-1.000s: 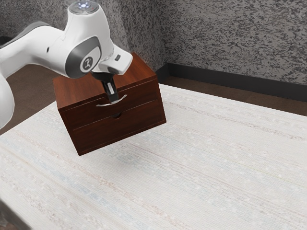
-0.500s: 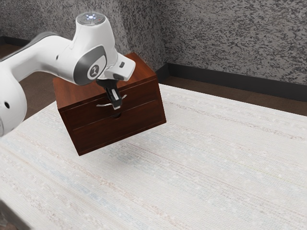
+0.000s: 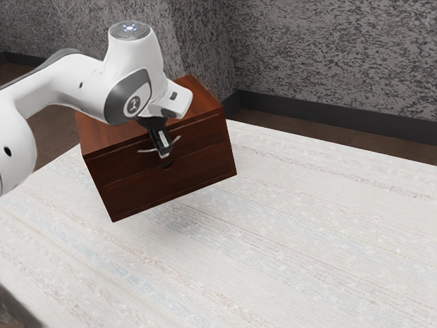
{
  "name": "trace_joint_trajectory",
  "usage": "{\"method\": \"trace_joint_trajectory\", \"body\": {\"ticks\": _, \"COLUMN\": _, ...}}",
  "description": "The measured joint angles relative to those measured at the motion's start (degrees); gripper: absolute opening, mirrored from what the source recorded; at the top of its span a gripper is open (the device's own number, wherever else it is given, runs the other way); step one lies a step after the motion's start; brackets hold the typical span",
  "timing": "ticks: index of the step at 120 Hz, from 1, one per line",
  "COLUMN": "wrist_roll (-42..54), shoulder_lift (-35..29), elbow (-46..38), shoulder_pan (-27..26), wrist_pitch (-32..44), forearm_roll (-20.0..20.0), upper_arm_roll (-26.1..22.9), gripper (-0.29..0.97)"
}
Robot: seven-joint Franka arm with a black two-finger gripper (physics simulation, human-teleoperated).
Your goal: Pull the drawer handle with one arm to open the drawer
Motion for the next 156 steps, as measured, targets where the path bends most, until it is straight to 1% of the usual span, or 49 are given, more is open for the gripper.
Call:
{"method": "trace_joint_trajectory", "body": {"ticks": 61, "wrist_roll": -0.7, "shoulder_lift": -5.6, "elbow": -7.6, "shoulder_pan": -2.5, "wrist_pitch": 1.0, "forearm_roll": -0.1, "upper_arm_roll": 0.1, "gripper": 0.02}}
{"method": "trace_joint_trajectory", "body": {"ticks": 88, "wrist_roll": -0.9, "shoulder_lift": -7.4, "elbow": -10.2, "shoulder_pan": -3.8, "wrist_pitch": 1.4, "forearm_roll": -1.4, "upper_arm_roll": 0.1, "gripper": 0.02}}
{"method": "trace_joint_trajectory", "body": {"ticks": 126, "wrist_roll": -1.2, "shoulder_lift": -10.9, "elbow": -14.4, "shoulder_pan": -5.2, "wrist_pitch": 1.6, "forearm_roll": -2.1, "upper_arm_roll": -0.1, "gripper": 0.01}}
{"method": "trace_joint_trajectory", "body": {"ticks": 156, "wrist_roll": -1.9, "shoulder_lift": -13.2, "elbow": -17.3, "shoulder_pan": -6.6, "wrist_pitch": 1.7, "forearm_roll": -1.8, "upper_arm_roll": 0.0, "gripper": -0.04}}
